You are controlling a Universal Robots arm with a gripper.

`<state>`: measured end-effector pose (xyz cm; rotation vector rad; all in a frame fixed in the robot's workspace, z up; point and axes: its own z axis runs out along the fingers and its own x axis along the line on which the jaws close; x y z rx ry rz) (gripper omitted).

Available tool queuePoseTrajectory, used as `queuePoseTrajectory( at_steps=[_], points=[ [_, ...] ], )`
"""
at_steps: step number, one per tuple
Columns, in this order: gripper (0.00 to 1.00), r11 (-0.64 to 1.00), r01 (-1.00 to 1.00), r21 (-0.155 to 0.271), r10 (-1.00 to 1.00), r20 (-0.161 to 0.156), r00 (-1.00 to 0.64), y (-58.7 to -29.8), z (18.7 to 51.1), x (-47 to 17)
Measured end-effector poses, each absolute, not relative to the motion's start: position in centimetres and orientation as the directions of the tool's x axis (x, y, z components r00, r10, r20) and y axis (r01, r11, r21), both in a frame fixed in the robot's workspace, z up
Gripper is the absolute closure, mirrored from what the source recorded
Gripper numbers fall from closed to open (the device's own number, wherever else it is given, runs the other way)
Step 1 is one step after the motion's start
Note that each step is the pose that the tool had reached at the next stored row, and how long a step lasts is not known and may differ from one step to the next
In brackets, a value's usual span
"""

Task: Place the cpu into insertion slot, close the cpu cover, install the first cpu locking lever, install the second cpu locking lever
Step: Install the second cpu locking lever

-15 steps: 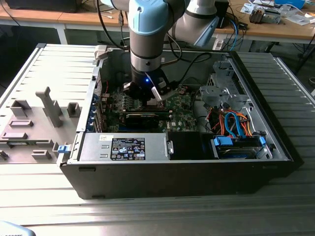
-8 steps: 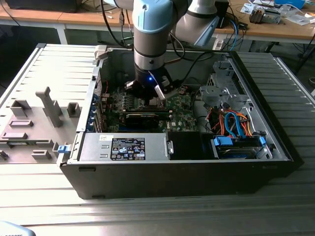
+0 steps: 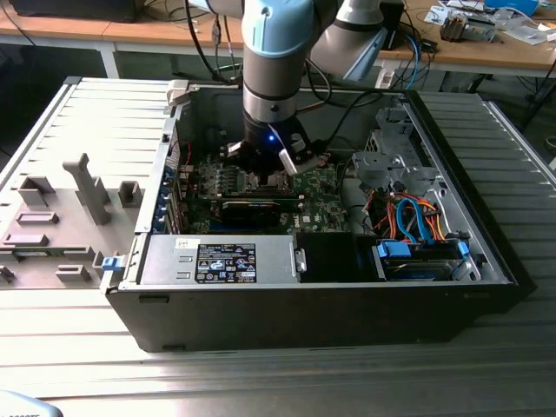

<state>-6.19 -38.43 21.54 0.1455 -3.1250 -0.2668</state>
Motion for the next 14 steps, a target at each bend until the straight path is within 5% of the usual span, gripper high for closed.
queuePoseTrajectory(
  at_steps=[14],
  points=[
    [0.89,0.981,-0.090,0.170,-0.092,0.008,-0.996,-38.4,21.7,-4.6]
  ],
)
